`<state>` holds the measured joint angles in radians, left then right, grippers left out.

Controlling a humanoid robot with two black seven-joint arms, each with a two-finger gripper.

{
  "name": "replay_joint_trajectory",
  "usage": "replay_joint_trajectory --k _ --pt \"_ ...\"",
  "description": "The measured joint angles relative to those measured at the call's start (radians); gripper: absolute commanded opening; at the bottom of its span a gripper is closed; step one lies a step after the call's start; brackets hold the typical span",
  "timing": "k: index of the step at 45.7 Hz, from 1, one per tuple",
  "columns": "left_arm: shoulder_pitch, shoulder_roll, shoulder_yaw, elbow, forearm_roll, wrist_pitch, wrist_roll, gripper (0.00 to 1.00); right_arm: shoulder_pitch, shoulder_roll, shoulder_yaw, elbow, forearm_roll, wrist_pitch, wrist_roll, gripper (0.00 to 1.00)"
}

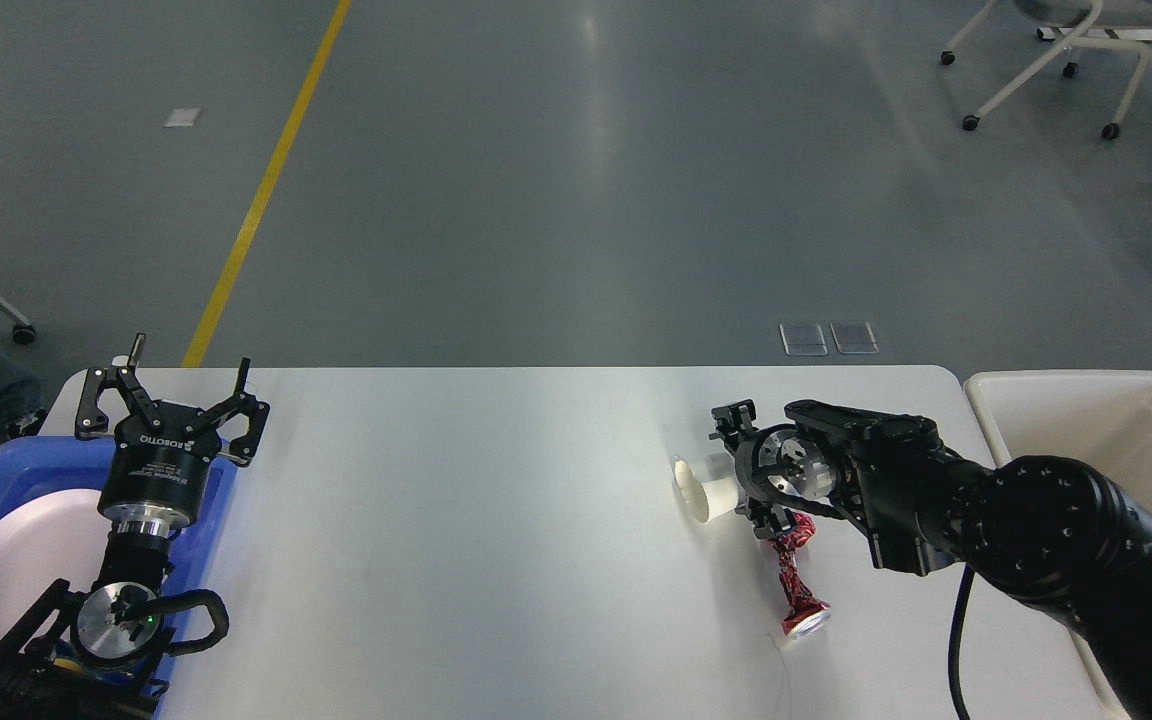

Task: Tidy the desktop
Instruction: 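Close the right gripper on the white paper cup, then carry the white paper cup into the white bin and release it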

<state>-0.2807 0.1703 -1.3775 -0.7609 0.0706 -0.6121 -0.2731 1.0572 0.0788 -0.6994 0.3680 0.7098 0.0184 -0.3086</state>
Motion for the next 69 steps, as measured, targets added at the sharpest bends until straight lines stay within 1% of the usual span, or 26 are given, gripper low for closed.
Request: replay_joint_trajectory --k 9,13,16,19,23,28,38,41,48,49,52,53,58,62,69 --pt "0.000 0.000 0.000 0.000 0.000 0.000 0.000 0.96 -0.012 0.011 0.000 0.001 -0.028 -0.001 0.000 0.95" --pt "0.000 0.000 0.000 0.000 0.000 0.000 0.000 0.96 -0.014 0.013 0.000 0.001 -0.030 -0.001 0.000 0.85" --pt "0.000 0.000 0.000 0.000 0.000 0.000 0.000 0.96 -0.014 0.013 0.000 0.001 -0.030 -0.002 0.000 0.74" --pt "0.000 0.000 0.000 0.000 0.000 0.000 0.000 0.96 -0.014 0.013 0.000 0.001 -0.030 -0.002 0.000 0.67" --pt "0.000 0.000 0.000 0.000 0.000 0.000 0.000 0.96 -0.015 0.013 0.000 0.000 -0.030 -0.002 0.000 0.55" --pt "0.000 0.000 0.000 0.000 0.000 0.000 0.000 0.96 -0.015 0.012 0.001 0.001 -0.031 -0.002 -0.001 0.46" --pt "0.000 0.000 0.000 0.000 0.000 0.000 0.000 0.96 -0.005 0.004 0.003 0.014 -0.031 0.001 -0.001 0.19" --pt "0.000 0.000 0.000 0.000 0.000 0.000 0.000 0.96 0.002 0.002 0.008 0.022 -0.031 0.003 -0.001 0.14" --pt "0.000 0.000 0.000 0.000 0.000 0.000 0.000 0.96 0.066 -0.021 0.016 0.106 -0.025 0.002 -0.003 0.13" --pt "0.000 0.000 0.000 0.000 0.000 0.000 0.000 0.96 0.080 -0.028 0.016 0.122 -0.024 0.001 -0.003 0.12" --pt "0.000 0.000 0.000 0.000 0.000 0.000 0.000 0.96 0.112 -0.044 0.017 0.163 -0.024 0.001 -0.004 0.01" --pt "0.000 0.000 0.000 0.000 0.000 0.000 0.000 0.96 0.129 -0.052 0.017 0.183 -0.024 0.001 -0.006 0.00" --pt "0.000 0.000 0.000 0.000 0.000 0.000 0.000 0.96 0.213 -0.107 0.009 0.294 -0.030 0.007 -0.013 0.00" --pt "0.000 0.000 0.000 0.000 0.000 0.000 0.000 0.96 0.300 -0.159 -0.016 0.411 -0.034 0.017 -0.016 0.00" --pt "0.000 0.000 0.000 0.000 0.000 0.000 0.000 0.96 0.509 -0.196 -0.185 0.616 -0.041 0.050 -0.016 0.00"
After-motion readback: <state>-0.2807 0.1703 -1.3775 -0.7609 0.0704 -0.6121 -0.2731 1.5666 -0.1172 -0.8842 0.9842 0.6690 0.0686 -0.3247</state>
